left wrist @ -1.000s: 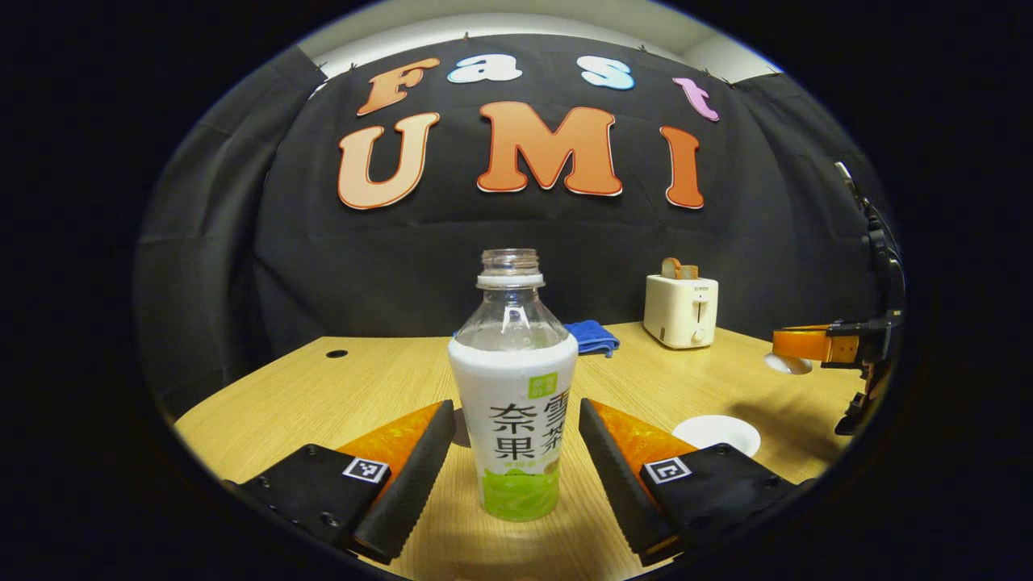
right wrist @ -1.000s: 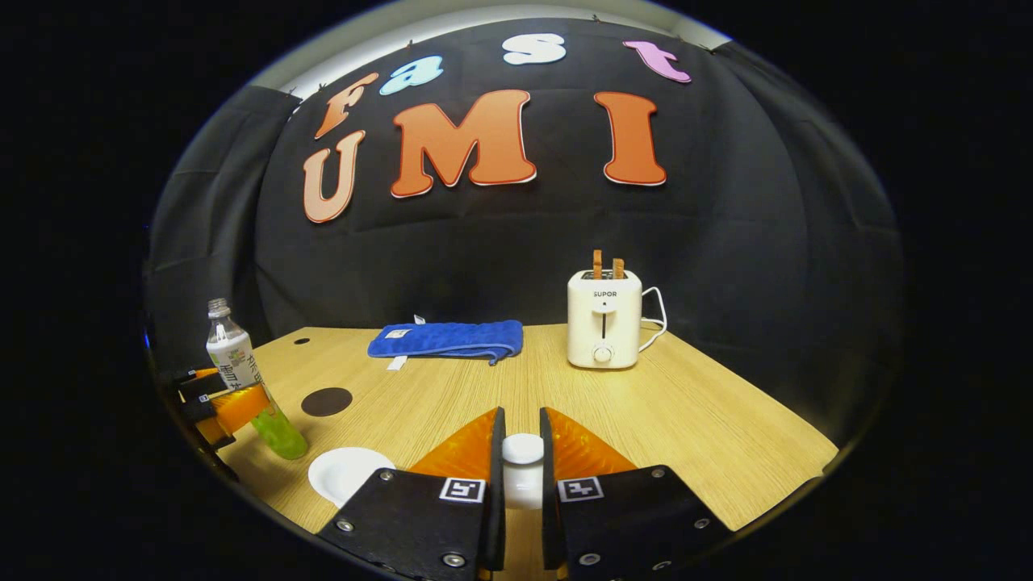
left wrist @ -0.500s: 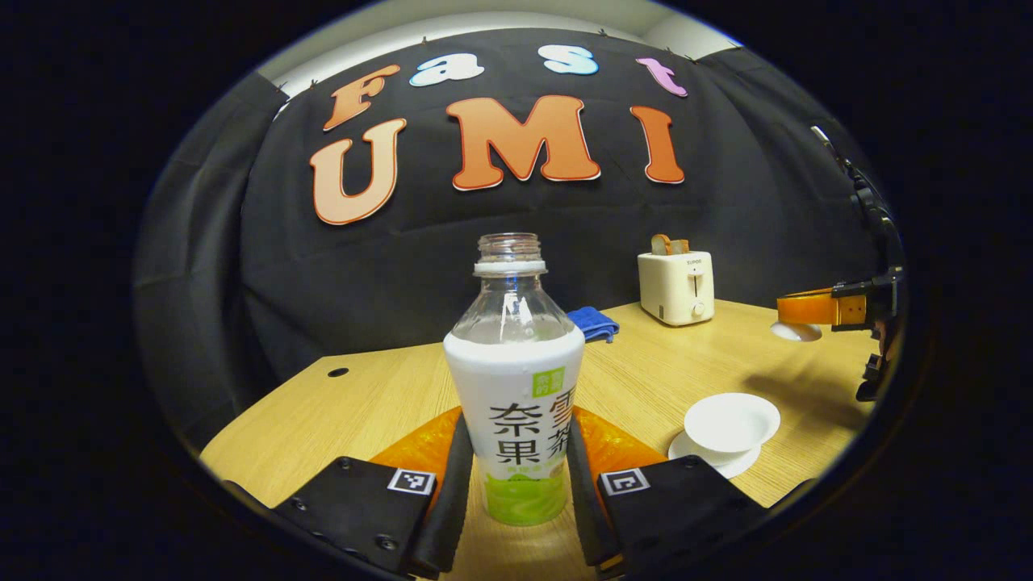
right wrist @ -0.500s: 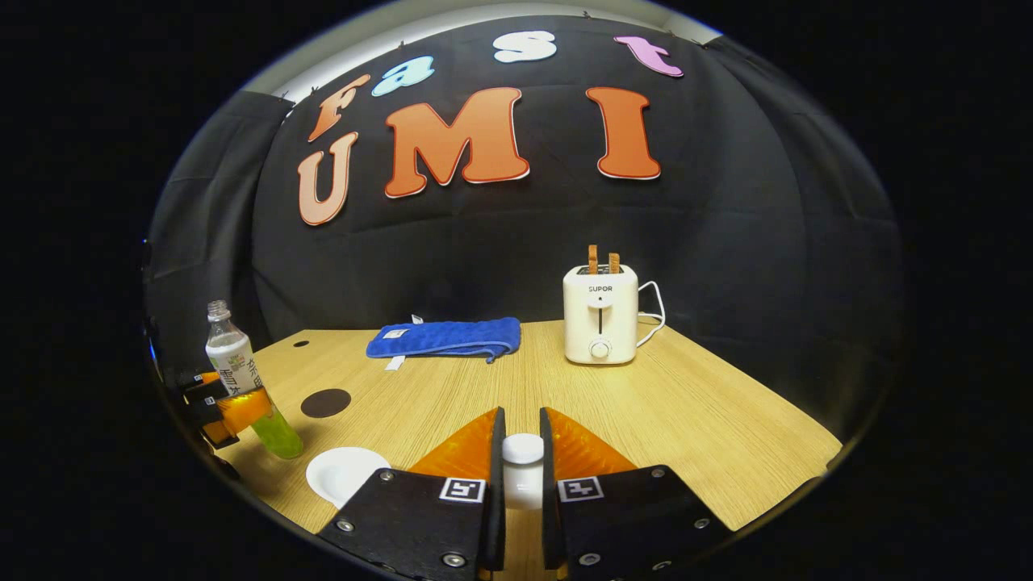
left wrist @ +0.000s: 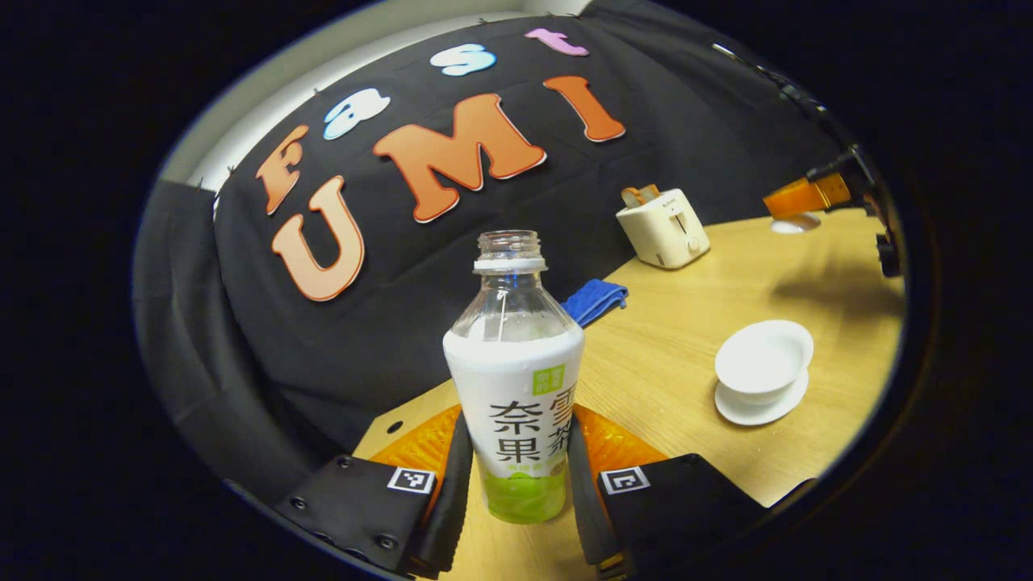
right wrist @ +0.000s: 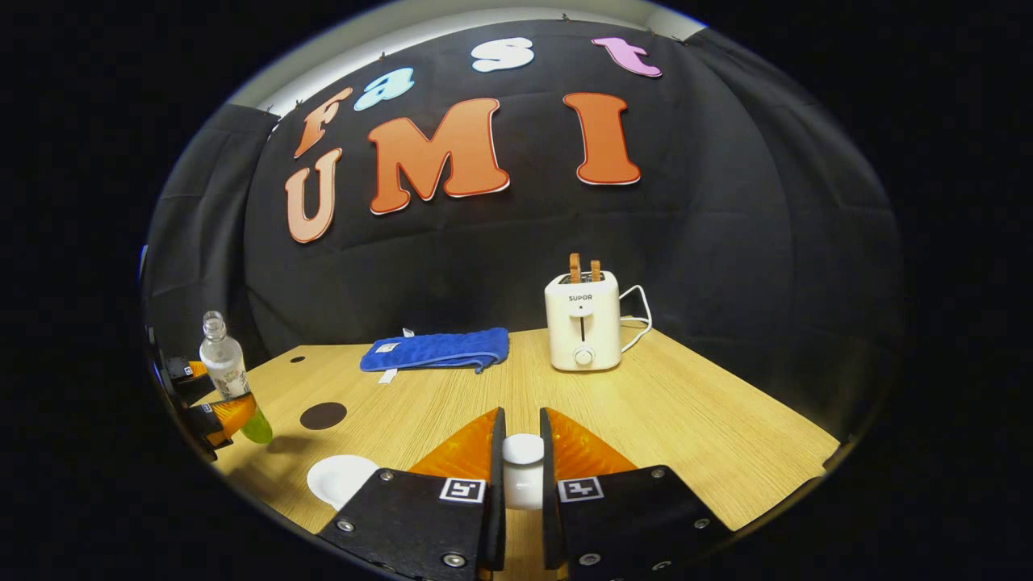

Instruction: Open the teacup lid with one hand, grasp the water bottle and pour water into the teacup with the other hand; after pouring, place the water bottle on the coaster and then close the teacup lid.

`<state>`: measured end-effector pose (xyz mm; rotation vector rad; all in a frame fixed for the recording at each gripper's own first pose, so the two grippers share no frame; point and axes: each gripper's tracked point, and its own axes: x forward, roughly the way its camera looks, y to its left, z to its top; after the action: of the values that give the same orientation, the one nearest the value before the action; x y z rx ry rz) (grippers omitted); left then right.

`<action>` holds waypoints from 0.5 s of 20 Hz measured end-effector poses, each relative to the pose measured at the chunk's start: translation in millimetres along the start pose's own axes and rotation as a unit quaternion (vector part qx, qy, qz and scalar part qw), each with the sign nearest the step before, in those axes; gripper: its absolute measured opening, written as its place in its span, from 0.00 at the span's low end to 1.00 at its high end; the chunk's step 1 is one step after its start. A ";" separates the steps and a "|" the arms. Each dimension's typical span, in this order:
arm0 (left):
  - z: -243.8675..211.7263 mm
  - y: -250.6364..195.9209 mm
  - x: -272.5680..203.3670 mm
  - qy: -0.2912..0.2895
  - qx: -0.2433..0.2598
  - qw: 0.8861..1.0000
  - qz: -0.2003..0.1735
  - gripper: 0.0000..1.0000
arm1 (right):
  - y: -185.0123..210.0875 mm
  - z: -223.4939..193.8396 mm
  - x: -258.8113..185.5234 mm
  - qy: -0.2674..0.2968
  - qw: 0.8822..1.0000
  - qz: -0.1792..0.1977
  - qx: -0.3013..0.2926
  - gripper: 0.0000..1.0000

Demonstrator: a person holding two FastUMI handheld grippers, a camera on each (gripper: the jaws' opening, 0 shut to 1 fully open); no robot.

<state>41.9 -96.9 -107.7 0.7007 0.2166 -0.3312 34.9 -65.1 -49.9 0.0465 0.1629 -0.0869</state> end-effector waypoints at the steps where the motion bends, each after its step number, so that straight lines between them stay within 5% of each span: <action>1: -1.1 -2.8 -0.5 0.002 0.026 1.000 -0.003 0.60 | -0.2 0.8 -0.4 -0.002 1.000 -0.001 -0.001 0.18; 5: -3.1 -12.5 0.4 0.012 0.132 0.991 -0.018 0.60 | -1.0 0.7 -0.8 0.000 1.000 0.000 0.001 0.18; 10: -1.5 -25.4 -2.3 0.009 0.251 0.967 -0.043 0.60 | -1.7 1.3 -0.8 -0.001 1.000 0.001 0.003 0.18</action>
<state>30.3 -113.5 -123.3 1.1975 0.1815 -0.4701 34.2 -66.8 -48.6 0.0524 0.1601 -0.0859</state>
